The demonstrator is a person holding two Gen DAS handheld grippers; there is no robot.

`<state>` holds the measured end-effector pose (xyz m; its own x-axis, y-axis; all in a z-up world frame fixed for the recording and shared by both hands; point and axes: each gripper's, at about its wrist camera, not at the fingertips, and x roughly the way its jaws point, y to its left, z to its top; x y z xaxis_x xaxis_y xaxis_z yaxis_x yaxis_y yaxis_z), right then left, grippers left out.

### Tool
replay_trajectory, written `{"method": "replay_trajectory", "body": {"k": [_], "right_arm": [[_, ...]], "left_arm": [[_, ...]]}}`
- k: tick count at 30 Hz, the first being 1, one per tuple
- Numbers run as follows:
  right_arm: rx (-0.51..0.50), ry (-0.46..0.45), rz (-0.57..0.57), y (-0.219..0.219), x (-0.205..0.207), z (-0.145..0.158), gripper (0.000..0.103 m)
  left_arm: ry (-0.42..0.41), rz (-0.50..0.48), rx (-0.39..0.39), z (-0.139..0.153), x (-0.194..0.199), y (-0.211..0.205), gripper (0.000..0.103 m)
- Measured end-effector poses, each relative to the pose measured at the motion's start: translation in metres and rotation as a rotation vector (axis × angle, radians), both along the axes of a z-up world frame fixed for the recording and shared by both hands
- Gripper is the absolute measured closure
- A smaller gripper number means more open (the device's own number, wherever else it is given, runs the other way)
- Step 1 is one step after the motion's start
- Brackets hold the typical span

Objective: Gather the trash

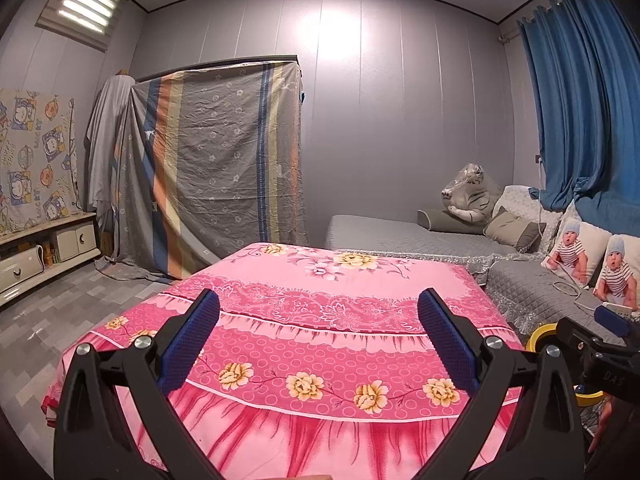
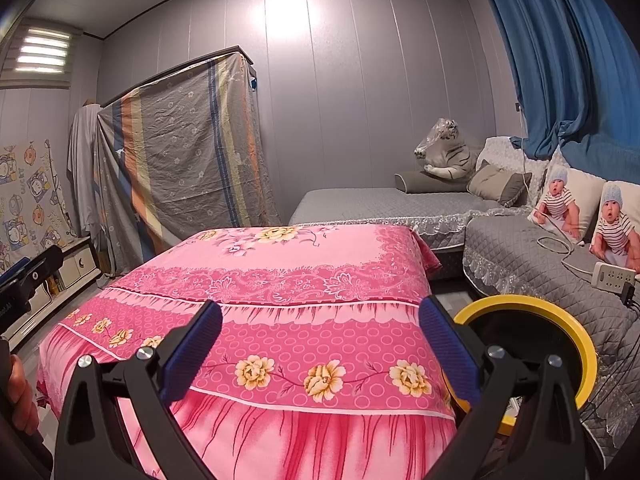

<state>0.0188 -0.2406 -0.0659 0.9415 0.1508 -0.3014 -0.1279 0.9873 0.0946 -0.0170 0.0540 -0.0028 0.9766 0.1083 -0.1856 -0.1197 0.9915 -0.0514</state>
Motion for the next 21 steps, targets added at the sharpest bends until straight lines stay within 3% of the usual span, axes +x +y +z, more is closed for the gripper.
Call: {"method": "replay_trajectory", "body": {"k": [21], "right_arm": [[0.002,0.009,0.001,-0.001,-0.001,-0.003,0.008]], "left_arm": [[0.001,-0.023,0.023,0.001,-0.001,-0.011,0.008]]}}
